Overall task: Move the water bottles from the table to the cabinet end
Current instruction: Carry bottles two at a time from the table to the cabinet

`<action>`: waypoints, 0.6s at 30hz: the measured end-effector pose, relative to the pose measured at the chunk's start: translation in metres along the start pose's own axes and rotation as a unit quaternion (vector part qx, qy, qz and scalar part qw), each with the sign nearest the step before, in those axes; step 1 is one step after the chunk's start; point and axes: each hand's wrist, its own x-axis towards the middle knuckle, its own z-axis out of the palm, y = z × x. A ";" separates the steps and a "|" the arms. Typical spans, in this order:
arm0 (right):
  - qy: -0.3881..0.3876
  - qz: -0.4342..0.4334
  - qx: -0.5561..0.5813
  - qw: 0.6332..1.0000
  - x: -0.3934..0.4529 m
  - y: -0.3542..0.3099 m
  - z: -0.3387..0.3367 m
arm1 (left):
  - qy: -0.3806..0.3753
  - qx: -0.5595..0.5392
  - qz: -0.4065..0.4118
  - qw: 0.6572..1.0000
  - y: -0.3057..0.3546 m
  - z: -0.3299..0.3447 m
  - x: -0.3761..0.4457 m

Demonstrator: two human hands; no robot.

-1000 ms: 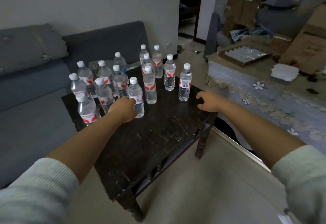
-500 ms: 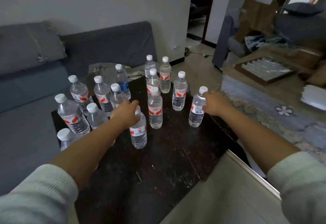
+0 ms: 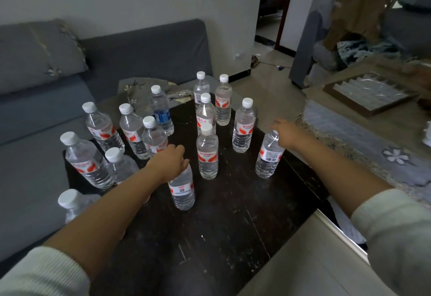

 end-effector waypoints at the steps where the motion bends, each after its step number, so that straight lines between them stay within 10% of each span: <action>1: 0.003 -0.007 0.001 1.000 0.004 0.001 -0.001 | -0.009 0.001 0.012 1.000 -0.001 0.000 -0.001; 12: 0.004 -0.036 -0.030 0.999 0.017 0.005 0.012 | -0.099 0.036 0.084 0.991 0.000 -0.009 -0.004; 18: 0.045 -0.063 -0.023 0.997 0.016 0.009 0.023 | -0.051 0.028 -0.066 0.996 0.022 0.001 -0.002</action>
